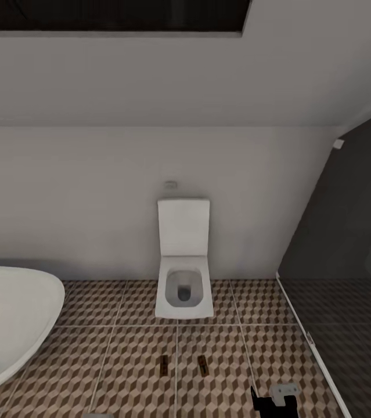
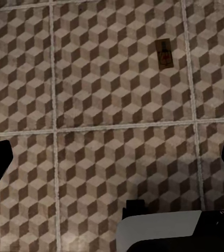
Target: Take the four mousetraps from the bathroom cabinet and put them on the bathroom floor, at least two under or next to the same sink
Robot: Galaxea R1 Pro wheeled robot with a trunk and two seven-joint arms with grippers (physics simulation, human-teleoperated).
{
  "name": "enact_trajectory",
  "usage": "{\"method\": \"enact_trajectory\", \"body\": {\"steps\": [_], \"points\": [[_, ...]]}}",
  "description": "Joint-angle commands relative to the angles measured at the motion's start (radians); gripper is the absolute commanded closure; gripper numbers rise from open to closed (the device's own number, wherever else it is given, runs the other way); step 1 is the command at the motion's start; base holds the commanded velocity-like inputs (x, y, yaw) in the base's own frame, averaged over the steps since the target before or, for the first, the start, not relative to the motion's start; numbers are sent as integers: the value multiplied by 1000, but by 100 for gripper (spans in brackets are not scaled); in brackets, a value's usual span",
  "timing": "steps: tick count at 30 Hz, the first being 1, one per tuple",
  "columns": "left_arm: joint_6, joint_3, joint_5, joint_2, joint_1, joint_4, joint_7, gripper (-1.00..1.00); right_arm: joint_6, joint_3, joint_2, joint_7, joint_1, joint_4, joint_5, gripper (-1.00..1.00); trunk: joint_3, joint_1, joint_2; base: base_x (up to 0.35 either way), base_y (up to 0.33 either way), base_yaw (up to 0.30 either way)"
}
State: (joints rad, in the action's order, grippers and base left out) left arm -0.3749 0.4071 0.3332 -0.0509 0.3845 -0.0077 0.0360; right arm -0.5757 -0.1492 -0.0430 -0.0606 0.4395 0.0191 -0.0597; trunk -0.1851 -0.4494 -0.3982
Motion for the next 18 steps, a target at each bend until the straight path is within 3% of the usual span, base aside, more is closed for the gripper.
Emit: {"method": "enact_trajectory", "body": {"steps": [1,18], "points": [[-2,9,4,0,1,0,4,-100,-3,-9,0,-4,1,-1,-6,-100,0,-1,-2,0,0,0],[-2,9,4,0,1,0,4,-100,-3,-9,0,-4,1,-1,-6,-100,27,-1,-2,0,0,0]]}}
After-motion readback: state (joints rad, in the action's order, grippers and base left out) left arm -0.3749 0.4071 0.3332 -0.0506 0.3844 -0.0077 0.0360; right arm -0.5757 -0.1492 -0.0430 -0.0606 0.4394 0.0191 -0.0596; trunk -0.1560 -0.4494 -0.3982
